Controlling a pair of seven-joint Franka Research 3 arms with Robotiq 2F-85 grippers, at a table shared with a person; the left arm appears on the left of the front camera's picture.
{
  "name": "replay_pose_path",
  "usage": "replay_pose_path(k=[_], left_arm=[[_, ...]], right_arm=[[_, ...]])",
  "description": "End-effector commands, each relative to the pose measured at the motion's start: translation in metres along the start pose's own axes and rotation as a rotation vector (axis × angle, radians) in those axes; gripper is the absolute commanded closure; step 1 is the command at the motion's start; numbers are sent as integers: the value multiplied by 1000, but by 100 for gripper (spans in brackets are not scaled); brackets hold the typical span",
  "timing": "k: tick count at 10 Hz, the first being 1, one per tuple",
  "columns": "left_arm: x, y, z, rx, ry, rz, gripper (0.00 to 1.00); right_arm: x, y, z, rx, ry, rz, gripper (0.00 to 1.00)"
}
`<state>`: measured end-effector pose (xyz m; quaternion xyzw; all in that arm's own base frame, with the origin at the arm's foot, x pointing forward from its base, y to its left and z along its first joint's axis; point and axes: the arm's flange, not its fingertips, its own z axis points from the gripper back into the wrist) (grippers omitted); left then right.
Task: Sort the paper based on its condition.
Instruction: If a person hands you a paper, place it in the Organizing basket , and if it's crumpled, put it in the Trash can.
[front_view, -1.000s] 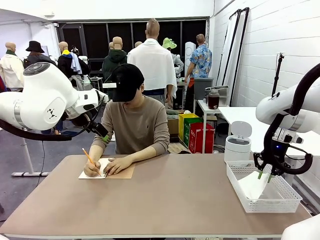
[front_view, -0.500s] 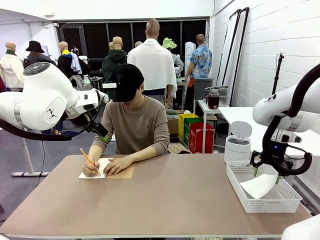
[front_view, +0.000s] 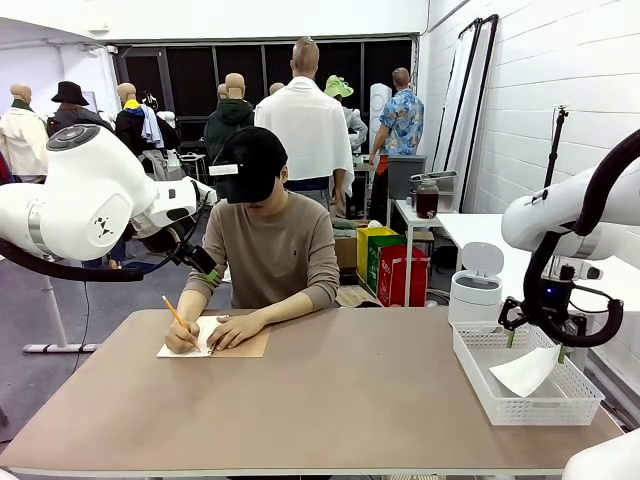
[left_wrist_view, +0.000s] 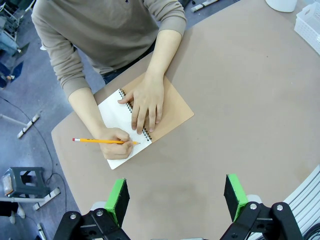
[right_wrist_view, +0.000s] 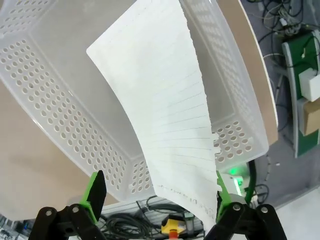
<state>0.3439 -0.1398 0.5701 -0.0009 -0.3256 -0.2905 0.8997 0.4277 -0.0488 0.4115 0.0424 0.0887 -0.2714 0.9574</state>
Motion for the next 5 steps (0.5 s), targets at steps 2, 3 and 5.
replay_pose_path(k=[2, 3, 5], left_arm=[[0, 0, 0, 0, 0, 1, 0], [0, 0, 0, 0, 0, 1, 0], [0, 0, 0, 0, 0, 1, 0]], right_arm=[[0, -3, -2, 0, 6, 1, 0], [0, -3, -2, 0, 6, 1, 0], [0, -3, -2, 0, 6, 1, 0]])
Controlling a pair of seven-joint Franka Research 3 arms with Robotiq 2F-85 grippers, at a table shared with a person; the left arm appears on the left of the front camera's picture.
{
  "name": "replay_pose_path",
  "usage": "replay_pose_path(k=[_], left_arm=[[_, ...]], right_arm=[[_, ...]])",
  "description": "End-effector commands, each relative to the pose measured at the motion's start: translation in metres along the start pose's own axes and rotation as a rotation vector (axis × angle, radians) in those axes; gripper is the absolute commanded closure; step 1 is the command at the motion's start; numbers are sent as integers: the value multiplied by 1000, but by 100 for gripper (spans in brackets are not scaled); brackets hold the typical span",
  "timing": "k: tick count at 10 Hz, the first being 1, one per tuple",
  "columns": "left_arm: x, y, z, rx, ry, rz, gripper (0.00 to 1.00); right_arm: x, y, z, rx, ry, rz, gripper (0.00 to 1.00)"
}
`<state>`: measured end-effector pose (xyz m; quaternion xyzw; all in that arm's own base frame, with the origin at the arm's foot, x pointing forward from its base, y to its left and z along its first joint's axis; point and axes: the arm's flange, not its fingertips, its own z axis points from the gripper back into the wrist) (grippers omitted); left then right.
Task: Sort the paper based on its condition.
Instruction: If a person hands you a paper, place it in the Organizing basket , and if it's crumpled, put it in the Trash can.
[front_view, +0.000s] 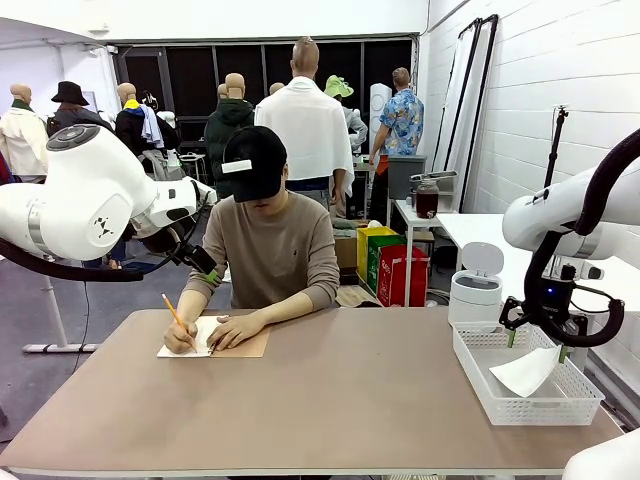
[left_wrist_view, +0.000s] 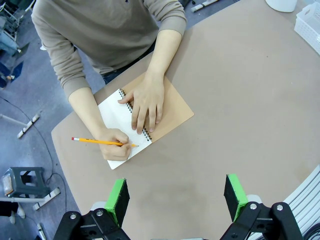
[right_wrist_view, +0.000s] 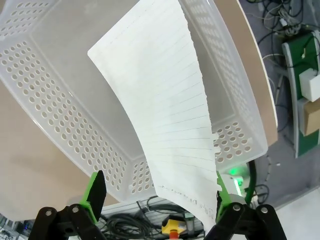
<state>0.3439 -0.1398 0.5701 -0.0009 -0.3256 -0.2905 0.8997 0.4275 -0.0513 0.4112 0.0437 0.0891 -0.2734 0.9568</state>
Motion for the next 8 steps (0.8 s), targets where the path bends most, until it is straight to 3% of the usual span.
replay_pose_path(k=[1, 3, 8], left_arm=[[0, 0, 0, 0, 0, 1, 0], [0, 0, 0, 0, 0, 1, 0], [0, 0, 0, 0, 0, 1, 0]], right_arm=[[-1, 0, -2, -3, 4, 5, 0], [0, 0, 0, 0, 0, 0, 0], [-33, 25, 43, -20, -126, -5, 0]])
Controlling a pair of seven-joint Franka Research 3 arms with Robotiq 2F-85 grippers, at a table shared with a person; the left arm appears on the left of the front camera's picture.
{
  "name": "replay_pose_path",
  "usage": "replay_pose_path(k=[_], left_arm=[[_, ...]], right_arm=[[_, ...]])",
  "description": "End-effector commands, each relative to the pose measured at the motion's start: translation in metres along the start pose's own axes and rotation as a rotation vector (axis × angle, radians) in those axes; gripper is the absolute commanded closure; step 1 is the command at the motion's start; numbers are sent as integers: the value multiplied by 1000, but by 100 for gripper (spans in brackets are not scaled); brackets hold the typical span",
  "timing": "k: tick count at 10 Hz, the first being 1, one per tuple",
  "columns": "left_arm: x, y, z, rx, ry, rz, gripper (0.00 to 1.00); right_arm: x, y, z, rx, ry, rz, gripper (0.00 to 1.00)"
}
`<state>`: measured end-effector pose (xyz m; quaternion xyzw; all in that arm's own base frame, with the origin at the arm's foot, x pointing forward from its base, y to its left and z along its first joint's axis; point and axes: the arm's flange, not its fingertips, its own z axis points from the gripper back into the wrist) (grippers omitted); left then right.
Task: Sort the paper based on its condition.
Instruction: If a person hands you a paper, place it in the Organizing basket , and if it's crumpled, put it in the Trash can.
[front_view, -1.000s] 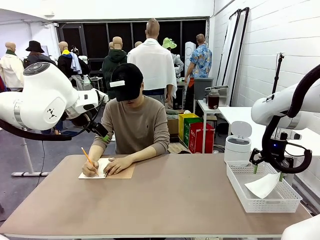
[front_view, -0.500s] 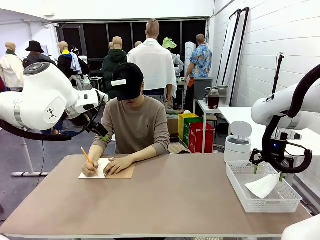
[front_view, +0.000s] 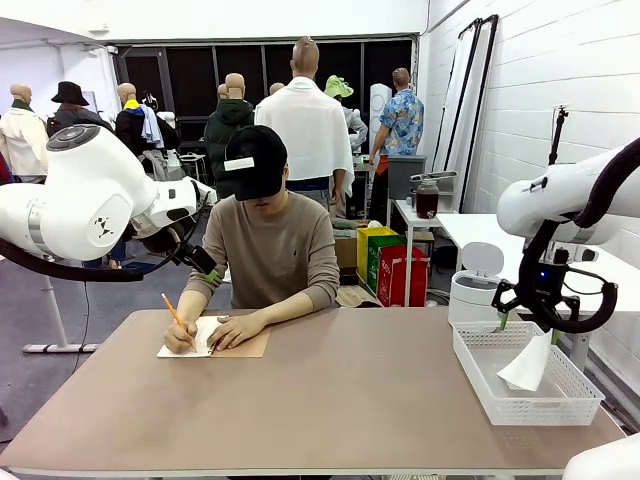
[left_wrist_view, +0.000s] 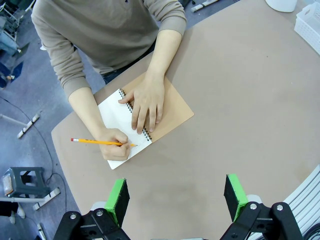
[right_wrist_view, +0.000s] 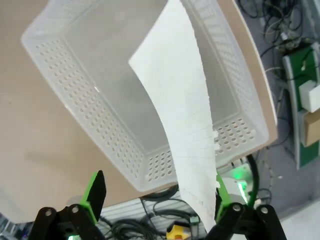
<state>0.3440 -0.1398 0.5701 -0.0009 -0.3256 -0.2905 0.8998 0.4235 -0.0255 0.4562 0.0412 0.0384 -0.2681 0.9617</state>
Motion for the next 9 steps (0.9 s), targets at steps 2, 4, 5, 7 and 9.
replay_pose_path(k=[2, 4, 5, 7, 9], left_arm=[[0, 0, 0, 0, 0, 1, 0], [0, 0, 0, 0, 0, 1, 0], [0, 0, 0, 0, 0, 1, 0], [0, 0, 0, 0, 0, 1, 0], [0, 0, 0, 0, 0, 1, 0]], right_arm=[[-14, 11, 12, -44, -56, -3, 0], [-24, 18, 29, -39, -111, 15, 0], [-27, 21, 37, -48, -136, 18, 0], [-30, 25, 53, -53, -189, 28, 0], [-33, 32, 60, -58, -216, 47, 0]])
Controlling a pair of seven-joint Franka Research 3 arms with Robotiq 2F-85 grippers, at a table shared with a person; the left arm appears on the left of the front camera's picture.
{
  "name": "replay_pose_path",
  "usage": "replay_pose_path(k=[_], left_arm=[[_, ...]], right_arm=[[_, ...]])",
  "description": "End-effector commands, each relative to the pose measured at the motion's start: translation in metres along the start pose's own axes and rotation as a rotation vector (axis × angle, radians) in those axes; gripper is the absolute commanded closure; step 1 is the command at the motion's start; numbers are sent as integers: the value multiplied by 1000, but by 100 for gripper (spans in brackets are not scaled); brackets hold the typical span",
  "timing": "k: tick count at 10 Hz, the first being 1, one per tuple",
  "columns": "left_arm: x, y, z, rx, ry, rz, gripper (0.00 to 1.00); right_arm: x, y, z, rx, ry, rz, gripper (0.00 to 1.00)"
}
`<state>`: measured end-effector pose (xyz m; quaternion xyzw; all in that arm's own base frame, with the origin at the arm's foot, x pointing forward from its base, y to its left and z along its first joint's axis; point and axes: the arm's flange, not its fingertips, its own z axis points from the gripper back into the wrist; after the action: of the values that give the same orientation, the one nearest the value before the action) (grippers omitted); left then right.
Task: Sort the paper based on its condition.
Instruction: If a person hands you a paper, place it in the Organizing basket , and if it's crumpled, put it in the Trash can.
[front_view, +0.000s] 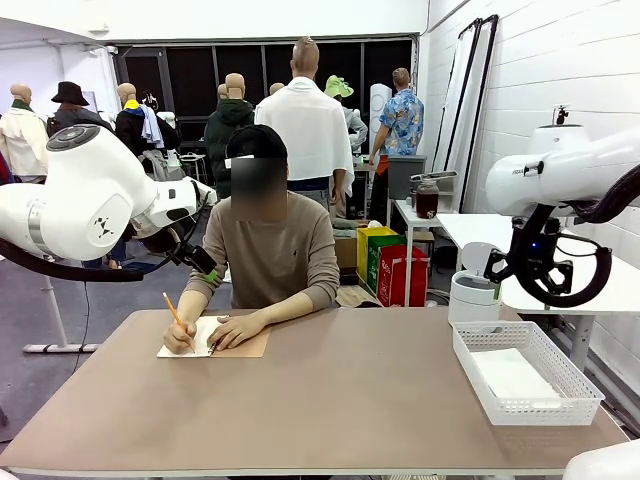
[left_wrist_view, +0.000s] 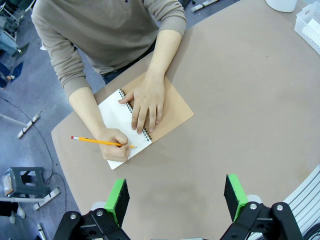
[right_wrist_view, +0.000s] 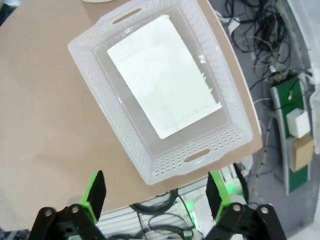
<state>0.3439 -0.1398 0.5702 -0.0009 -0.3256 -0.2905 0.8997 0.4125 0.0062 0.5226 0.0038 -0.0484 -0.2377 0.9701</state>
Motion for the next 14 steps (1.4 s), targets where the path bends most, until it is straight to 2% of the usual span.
replay_pose_path(k=[1, 4, 6, 9, 11, 14], left_arm=[[0, 0, 0, 0, 0, 1, 0], [0, 0, 0, 0, 0, 1, 0], [0, 0, 0, 0, 0, 1, 0], [0, 0, 0, 0, 0, 1, 0], [0, 0, 0, 0, 0, 1, 0], [0, 0, 0, 0, 0, 1, 0]], right_arm=[[-2, 10, -1, -37, -28, -12, 0], [-8, 21, 3, -13, -14, 48, 0], [-29, 29, 6, 61, 15, 205, 0], [-69, 49, 6, 107, -12, 402, 0], [-93, 53, 8, 190, -23, 532, 0], [-114, 57, 14, 380, -41, 753, 0]])
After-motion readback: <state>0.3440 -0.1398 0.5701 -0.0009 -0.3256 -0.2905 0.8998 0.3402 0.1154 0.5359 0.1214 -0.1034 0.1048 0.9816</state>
